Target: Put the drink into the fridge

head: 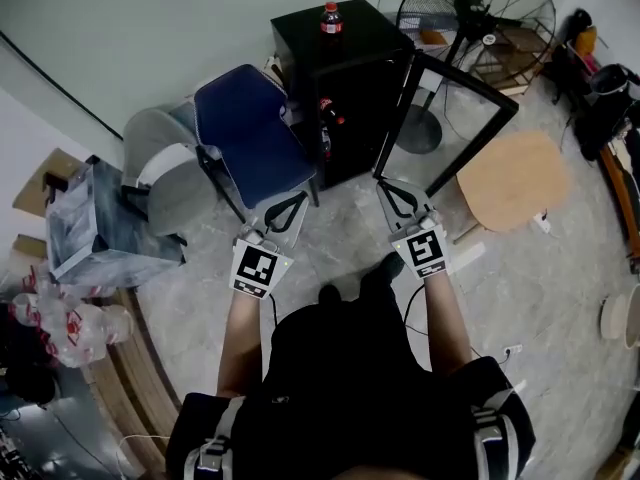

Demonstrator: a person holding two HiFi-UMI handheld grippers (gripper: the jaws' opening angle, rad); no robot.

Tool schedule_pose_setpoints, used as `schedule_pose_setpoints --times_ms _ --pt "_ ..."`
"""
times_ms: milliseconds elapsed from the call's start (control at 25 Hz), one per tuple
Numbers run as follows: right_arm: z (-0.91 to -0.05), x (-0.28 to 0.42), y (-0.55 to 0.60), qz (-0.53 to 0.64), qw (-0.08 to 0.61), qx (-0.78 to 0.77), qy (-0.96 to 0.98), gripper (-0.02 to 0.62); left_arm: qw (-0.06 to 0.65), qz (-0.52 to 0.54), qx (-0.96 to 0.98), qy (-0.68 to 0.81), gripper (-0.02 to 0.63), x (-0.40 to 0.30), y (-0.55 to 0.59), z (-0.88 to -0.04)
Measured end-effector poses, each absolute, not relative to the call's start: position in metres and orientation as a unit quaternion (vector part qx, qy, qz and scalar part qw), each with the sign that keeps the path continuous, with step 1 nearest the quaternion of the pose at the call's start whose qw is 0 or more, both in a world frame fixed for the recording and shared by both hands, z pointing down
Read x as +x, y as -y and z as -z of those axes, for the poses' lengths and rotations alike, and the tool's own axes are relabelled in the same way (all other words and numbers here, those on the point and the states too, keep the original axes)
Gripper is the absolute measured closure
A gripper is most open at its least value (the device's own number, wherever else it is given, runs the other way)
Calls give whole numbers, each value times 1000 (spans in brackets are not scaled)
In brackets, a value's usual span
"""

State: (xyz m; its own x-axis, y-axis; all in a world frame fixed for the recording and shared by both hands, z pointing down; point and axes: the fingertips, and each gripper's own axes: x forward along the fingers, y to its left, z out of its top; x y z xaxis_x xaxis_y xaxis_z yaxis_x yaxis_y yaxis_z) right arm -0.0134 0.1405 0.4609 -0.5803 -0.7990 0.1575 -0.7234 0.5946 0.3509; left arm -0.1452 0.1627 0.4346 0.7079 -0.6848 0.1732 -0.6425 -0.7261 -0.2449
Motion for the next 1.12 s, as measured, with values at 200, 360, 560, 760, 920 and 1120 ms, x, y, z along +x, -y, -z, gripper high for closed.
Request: schedule_pose_setpoints --times_ms 200,360,560,760,920,1120 --pt "-465 -14 -142 132 155 427 881 594 79 128 -919 -364 607 -148 -164 -437" --pt "-468 -14 -143 130 158 425 882 594 74 125 -919 -367 607 -149 -163 -439" --pt "-470 -15 -146 130 164 412 887 577 79 113 -924 -356 588 -142 -167 -432" --pt "-468 -18 -147 137 170 399 891 508 76 111 -926 -352 526 -139 -166 -430" --pt "-464 -16 -144 133 147 394 898 399 71 110 -925 -356 470 -136 -162 -430" --pt "-460 -13 -129 131 138 392 900 336 69 113 -921 -367 430 -137 -150 -429"
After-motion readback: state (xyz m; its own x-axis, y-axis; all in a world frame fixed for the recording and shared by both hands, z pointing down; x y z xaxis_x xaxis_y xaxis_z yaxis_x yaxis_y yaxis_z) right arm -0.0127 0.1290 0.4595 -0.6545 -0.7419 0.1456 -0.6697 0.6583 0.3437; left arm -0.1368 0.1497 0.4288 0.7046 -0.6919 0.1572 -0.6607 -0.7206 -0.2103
